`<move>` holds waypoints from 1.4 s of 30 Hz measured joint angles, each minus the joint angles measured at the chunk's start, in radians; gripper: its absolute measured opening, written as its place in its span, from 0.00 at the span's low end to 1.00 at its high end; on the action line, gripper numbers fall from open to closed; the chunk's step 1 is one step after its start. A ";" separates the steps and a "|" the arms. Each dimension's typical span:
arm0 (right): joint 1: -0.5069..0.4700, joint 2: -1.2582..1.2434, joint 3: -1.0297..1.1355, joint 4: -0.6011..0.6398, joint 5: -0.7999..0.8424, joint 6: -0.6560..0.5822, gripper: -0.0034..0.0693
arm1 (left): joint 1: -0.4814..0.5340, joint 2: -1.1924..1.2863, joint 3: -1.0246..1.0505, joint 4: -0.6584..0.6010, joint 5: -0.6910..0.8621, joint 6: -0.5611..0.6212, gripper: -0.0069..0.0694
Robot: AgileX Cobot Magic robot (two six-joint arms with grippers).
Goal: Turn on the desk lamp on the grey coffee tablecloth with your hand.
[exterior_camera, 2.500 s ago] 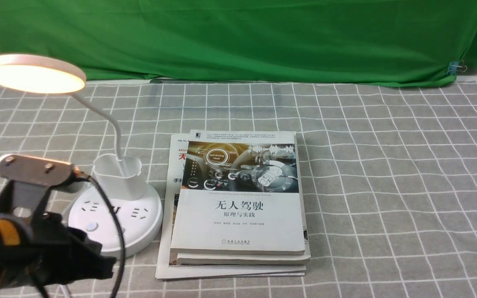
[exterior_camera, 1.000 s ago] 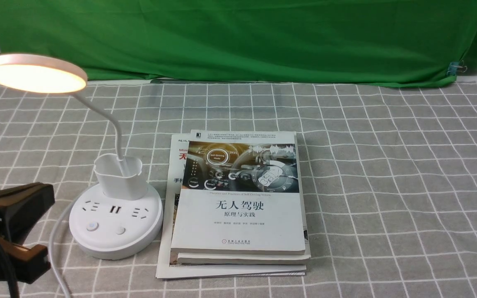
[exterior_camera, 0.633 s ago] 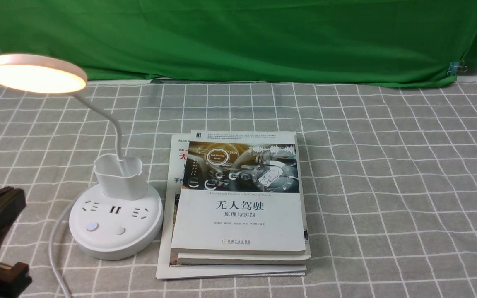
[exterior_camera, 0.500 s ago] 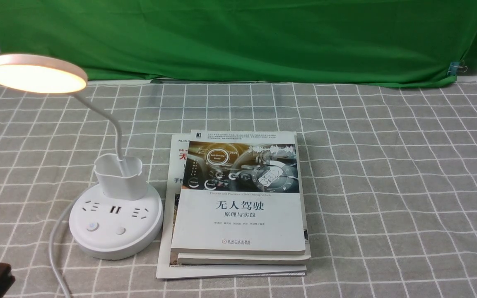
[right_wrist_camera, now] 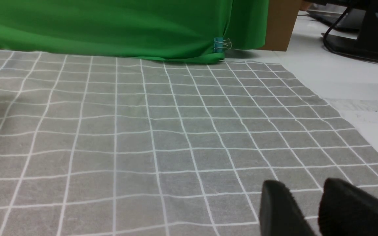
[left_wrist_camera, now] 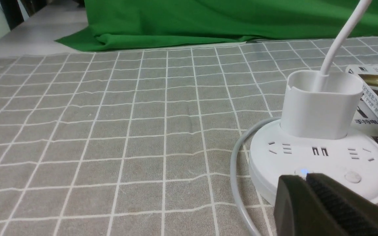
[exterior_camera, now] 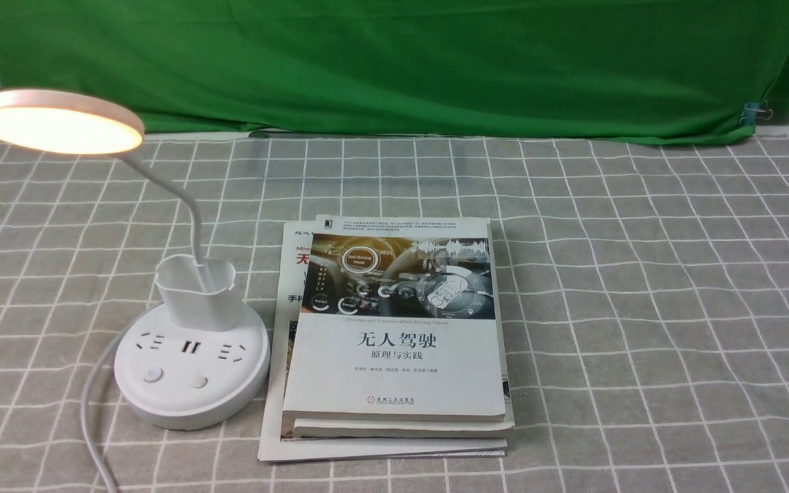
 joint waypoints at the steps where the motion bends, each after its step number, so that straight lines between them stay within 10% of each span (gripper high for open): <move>1: 0.000 0.000 0.000 0.000 0.000 0.000 0.38 | 0.000 -0.010 0.000 -0.001 0.006 0.002 0.12; 42: 0.000 0.000 0.000 0.000 0.000 0.000 0.38 | 0.000 -0.018 0.001 -0.012 0.010 -0.002 0.12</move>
